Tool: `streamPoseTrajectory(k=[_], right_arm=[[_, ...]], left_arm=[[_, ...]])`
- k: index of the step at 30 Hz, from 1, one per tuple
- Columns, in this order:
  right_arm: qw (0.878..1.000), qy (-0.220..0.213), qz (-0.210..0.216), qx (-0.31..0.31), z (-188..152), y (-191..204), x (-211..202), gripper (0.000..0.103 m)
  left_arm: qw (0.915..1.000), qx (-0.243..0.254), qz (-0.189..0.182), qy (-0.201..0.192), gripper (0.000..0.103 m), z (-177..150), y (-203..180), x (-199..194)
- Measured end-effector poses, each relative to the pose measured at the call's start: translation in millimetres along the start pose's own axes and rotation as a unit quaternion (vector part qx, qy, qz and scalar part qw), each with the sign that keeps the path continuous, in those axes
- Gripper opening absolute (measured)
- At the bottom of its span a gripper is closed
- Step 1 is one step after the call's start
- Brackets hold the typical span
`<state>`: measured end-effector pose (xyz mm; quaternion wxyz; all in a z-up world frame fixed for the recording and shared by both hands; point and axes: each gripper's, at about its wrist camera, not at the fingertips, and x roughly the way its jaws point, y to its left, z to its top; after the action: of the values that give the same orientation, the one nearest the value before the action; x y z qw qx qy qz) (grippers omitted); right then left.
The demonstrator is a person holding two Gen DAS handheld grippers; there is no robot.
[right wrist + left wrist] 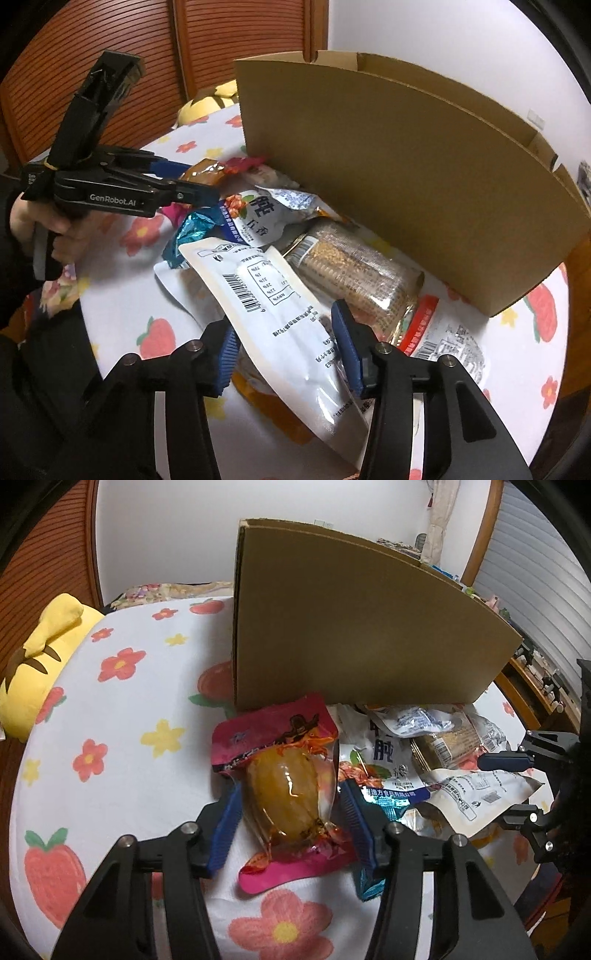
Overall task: Organize snacks
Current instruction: 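Grasp the pink pastry packet with the left tool while the right tool grasps the white sausage packet, then carry both packets over the box and open both tools to drop them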
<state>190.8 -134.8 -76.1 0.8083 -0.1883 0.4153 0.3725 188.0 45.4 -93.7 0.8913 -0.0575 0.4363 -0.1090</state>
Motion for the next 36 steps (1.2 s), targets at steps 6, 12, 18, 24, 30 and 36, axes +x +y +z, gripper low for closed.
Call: streamPoseTrajectory(k=[6, 12, 18, 24, 30, 36], right_arm=[[1.0, 0.011, 0.019, 0.018, 4.4, -6.9, 3.6, 0.052], [0.998, 0.019, 0.047, 0.039, 8.6, -12.4, 9.7, 0.055], [0.999, 0.025, 0.028, 0.017, 8.1, -3.8, 8.9, 0.045], [0.999, 0.026, -0.015, -0.033, 9.0, 17.4, 7.0, 0.034], [0.995, 0.025, -0.064, -0.07, 7.4, 28.7, 4.4, 0.026], [0.994, 0.005, -0.082, -0.077, 7.9, 29.0, -8.9, 0.023]], left_arm=[[1.0, 0.003, 0.0, -0.002, 0.037, -7.5, 1.6, -5.3], [0.9999, 0.007, 0.006, -0.011, 0.037, -18.4, 1.6, -16.6], [0.9995, 0.007, 0.009, -0.029, 0.037, -26.3, 0.8, -31.1], [0.9988, 0.013, 0.012, -0.045, 0.037, -27.7, -5.3, -41.8], [0.9984, 0.016, 0.009, -0.054, 0.037, -26.7, -9.5, -49.4], [0.9977, 0.022, 0.009, -0.063, 0.037, -28.4, -14.4, -56.4]])
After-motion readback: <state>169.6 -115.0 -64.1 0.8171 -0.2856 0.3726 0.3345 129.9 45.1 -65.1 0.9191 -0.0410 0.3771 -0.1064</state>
